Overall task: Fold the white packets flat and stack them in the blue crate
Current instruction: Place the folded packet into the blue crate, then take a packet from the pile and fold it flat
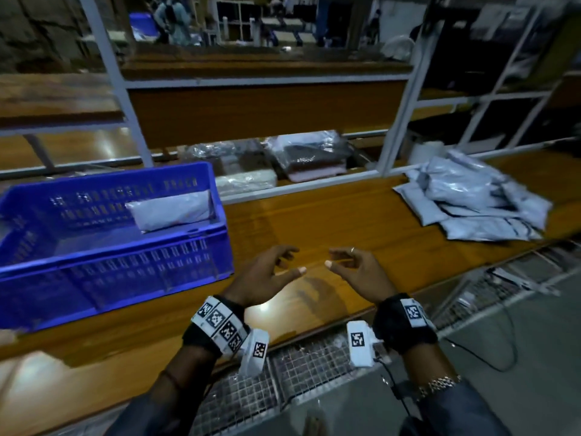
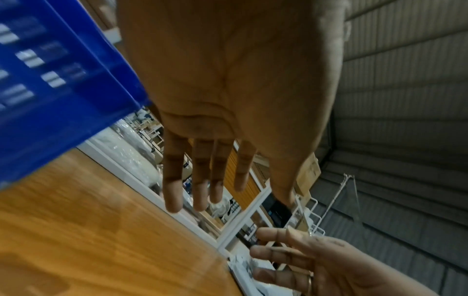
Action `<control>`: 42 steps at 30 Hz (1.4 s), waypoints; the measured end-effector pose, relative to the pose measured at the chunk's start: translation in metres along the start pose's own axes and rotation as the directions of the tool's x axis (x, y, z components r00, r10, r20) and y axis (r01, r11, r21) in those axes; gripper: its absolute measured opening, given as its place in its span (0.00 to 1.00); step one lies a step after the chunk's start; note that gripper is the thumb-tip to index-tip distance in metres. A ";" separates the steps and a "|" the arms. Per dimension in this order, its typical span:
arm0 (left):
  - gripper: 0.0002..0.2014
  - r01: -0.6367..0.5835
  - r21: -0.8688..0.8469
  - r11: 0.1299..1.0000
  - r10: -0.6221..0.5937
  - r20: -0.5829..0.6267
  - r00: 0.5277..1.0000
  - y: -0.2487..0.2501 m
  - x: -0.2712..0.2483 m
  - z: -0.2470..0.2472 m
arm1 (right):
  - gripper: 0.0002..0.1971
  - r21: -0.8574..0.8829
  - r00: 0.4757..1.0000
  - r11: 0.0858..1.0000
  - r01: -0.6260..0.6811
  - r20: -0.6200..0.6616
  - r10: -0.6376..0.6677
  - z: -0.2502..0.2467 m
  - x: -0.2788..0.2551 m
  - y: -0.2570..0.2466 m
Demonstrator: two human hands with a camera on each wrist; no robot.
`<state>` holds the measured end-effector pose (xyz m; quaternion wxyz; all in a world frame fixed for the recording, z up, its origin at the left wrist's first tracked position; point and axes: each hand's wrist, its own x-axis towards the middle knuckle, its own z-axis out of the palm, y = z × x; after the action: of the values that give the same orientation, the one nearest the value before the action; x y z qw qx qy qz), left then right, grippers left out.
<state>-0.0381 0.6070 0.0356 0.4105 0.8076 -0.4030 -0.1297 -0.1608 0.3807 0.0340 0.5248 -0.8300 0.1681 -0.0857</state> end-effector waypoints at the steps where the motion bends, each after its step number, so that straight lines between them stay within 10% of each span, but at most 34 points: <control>1: 0.31 0.006 -0.002 1.000 -0.005 0.021 1.000 0.002 0.003 0.006 | 0.20 0.016 1.000 1.000 -0.020 -0.014 0.020 -0.005 -0.001 0.005; 12: 0.28 -0.030 -0.004 1.000 0.030 0.110 0.994 0.034 0.087 0.079 | 0.15 0.163 0.977 0.981 -0.104 -0.168 0.131 -0.114 0.005 0.072; 22: 0.29 -0.032 0.091 0.995 0.013 0.202 0.979 0.104 0.264 0.214 | 0.12 0.110 0.960 0.987 -0.120 -0.239 0.144 -0.294 0.091 0.189; 34: 0.38 -0.245 0.173 0.954 0.173 0.349 0.921 0.155 0.414 0.348 | 0.32 -0.227 0.953 0.952 -0.204 -0.267 0.141 -0.436 0.168 0.262; 37: 0.41 -0.276 0.235 0.932 0.177 0.371 0.912 0.159 0.441 0.366 | 0.30 -0.448 0.974 0.875 -0.183 -0.204 0.099 -0.455 0.180 0.266; 42: 0.45 -0.373 0.297 0.879 0.262 0.353 0.898 0.171 0.465 0.394 | 0.56 -0.774 0.958 0.588 -0.235 -0.084 0.273 -0.481 0.203 0.290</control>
<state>-0.0460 -0.0229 -0.0249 0.2060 0.7609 -0.6060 -0.1066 -0.1801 -0.2133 -0.0249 0.1255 -0.9435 0.2937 0.0889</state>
